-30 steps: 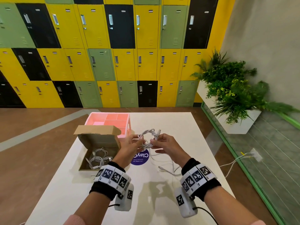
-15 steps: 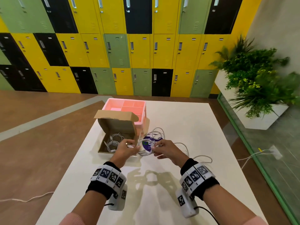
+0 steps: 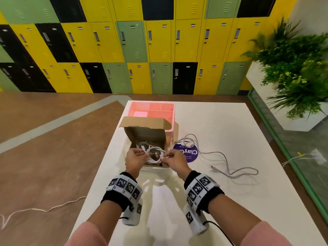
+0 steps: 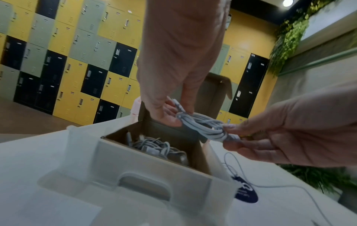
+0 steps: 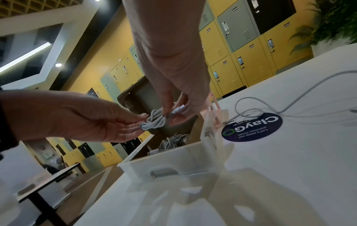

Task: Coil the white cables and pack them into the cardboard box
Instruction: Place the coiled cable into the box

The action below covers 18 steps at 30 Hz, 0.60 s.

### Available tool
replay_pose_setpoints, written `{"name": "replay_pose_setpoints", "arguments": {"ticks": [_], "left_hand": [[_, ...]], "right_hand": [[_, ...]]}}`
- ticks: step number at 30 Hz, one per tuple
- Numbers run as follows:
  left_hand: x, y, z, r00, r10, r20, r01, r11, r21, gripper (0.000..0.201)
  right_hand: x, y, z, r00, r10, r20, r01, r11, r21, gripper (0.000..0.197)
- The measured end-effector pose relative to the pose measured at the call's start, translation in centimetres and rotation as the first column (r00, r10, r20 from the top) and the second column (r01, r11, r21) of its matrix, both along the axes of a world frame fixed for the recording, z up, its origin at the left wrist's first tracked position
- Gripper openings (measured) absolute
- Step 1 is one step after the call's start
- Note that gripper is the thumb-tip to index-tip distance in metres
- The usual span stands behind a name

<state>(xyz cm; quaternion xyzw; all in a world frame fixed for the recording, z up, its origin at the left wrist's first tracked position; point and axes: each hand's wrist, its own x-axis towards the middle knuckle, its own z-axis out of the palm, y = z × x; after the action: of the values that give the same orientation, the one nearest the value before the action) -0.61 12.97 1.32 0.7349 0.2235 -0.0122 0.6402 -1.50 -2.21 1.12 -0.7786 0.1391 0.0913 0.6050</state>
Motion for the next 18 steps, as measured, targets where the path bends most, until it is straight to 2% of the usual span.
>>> {"name": "replay_pose_setpoints", "arguments": {"ticks": [2,5,9,15,18], "left_hand": [[0.8,0.5,-0.2,0.999,-0.036,-0.03,0.037,0.998,0.044,0.032],[2.3,1.5,-0.9,0.996,-0.074,-0.048,0.079,0.992,0.098,0.033],[3.9,2.1,-1.8,0.993,-0.112,-0.02,0.114,0.983,0.143,0.035],[6.9,2.3,-3.1,0.98,-0.19,0.063,0.178,0.971,0.161,0.026],[8.1,2.0,-4.4,0.99,-0.125,0.07,0.113,0.982,0.149,0.023]], "right_hand": [[0.4,0.9,-0.2,1.0,-0.008,0.015,0.009,0.996,-0.092,0.01],[1.4,2.2,-0.5,0.999,-0.038,0.01,0.039,0.986,-0.163,0.018],[2.5,3.1,-0.7,0.998,-0.059,0.001,0.058,0.978,-0.202,0.019],[3.9,3.7,-1.7,0.993,-0.105,0.054,0.116,0.954,-0.277,0.026],[4.3,3.4,-1.8,0.995,-0.07,0.071,0.088,0.953,-0.289,0.023]]}}
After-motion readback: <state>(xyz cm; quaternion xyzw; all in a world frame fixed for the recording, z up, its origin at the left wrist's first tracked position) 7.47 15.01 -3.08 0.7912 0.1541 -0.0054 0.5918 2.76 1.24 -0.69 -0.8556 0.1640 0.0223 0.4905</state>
